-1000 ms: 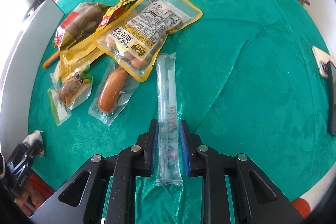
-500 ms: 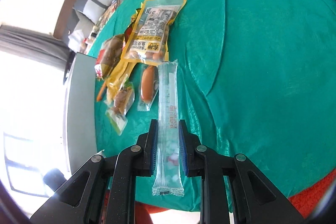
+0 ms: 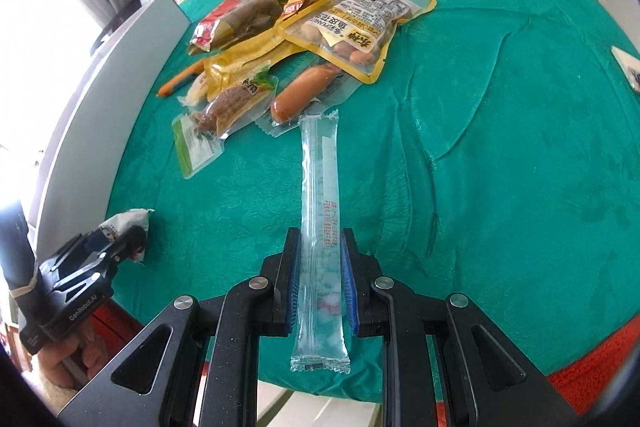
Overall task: Organize snacks
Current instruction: 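Carry the triangular pack and clear tube snack over the cardboard box with both grippers, then open both grippers to drop the two snacks into the box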
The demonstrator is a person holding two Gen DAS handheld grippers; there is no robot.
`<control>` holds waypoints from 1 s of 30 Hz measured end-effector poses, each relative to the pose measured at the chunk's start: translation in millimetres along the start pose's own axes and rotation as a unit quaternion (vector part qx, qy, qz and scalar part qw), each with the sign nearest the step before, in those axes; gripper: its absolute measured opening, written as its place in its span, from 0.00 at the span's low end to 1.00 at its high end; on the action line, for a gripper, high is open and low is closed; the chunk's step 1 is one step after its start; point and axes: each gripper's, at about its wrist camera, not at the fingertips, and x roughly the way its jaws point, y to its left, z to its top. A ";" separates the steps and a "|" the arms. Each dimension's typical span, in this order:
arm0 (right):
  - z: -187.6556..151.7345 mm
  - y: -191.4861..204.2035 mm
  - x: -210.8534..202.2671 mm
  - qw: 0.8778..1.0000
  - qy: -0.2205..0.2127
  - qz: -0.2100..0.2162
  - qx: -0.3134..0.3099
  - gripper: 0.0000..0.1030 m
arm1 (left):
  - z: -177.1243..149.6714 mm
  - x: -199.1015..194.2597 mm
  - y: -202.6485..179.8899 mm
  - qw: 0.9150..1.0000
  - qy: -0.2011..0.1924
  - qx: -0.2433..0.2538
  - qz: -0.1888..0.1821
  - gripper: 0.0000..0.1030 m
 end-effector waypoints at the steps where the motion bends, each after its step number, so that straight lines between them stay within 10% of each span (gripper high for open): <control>1: 0.5 0.8 2.0 1.000 0.004 -0.006 -0.003 0.19 | 0.2 0.3 -0.7 1.000 0.000 0.001 0.001 0.47; 11: 8.2 21.5 18.6 0.996 0.025 -0.056 -0.059 0.19 | 1.7 -6.7 -4.0 1.000 0.000 0.007 -0.009 0.46; 19: 25.4 42.5 -23.9 0.981 -0.007 0.179 0.067 0.18 | 35.9 -100.7 39.0 0.983 -0.075 -0.101 -0.131 0.46; 26: 76.4 212.3 -51.9 0.957 -0.024 0.284 -0.059 0.18 | 55.3 -153.4 150.0 0.978 -0.117 -0.171 0.036 0.47; 30: 82.1 303.3 -33.1 0.950 -0.029 0.282 -0.129 0.24 | 49.2 -145.5 203.0 0.966 -0.087 -0.211 0.124 0.81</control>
